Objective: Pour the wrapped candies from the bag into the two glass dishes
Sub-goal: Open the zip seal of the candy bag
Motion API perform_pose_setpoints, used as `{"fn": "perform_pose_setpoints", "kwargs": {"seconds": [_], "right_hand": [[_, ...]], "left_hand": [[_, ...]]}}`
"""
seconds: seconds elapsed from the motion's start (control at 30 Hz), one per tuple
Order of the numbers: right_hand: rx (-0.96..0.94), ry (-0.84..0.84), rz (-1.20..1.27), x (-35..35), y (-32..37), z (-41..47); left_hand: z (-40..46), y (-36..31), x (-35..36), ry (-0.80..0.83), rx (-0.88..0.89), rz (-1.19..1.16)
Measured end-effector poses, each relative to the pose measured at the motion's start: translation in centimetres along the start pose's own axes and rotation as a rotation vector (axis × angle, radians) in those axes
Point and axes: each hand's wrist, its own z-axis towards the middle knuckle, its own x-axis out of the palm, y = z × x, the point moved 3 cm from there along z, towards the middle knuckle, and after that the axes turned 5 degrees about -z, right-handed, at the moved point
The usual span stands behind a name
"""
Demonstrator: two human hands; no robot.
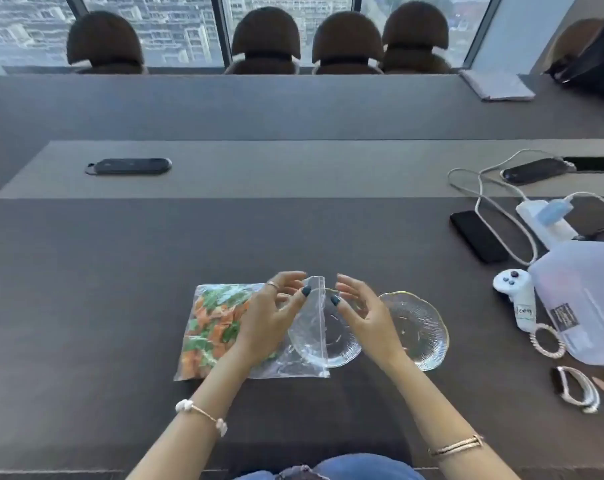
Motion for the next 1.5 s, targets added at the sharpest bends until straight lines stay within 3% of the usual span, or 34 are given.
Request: {"fn": "perform_pose_setpoints", "kwargs": {"seconds": [0.17, 0.4, 0.53, 0.67, 0.83, 0.97, 1.23, 1.4, 1.5], "right_hand": [[0.175, 0.194, -0.175, 2.5, -5.7, 0.9], [0.402, 0.172, -0.259, 4.9, -8.7, 3.9], [0.365, 0.199, -0.227, 5.1, -8.7, 4.5], [0.311, 0.224, -0.046, 4.9, -8.2, 3.5], [0.41, 0.223, 0.238, 4.6, -7.9, 2.2], [0.449, 0.143, 0.304, 4.5, -7.5, 2.0], [0.407, 0.122, 0.178, 5.0, -7.0, 1.9], [0.227, 0.111, -0.184, 5.4, -6.1, 1.9], [0.277, 0.037, -0.16, 5.0, -6.5, 1.8]], "left_hand": [[1.5, 6.6, 2.6, 0.166, -0.22, 0.21], [2.7, 9.9, 5.1, 0.022, -0.393, 0.366], [3.2, 9.8, 6.4, -0.024, -0.442, 0.323], [3.1, 9.6, 6.3, -0.102, -0.457, 0.26], [2.8, 9.6, 5.8, -0.088, -0.438, 0.233], [2.6, 10.7, 5.3, -0.064, -0.526, -0.086], [1.3, 11.0, 4.6, -0.098, -0.708, -0.505], [0.9, 11.1, 4.5, -0.154, -0.611, -0.349], [0.7, 10.4, 4.2, -0.193, -0.525, -0.259]]}}
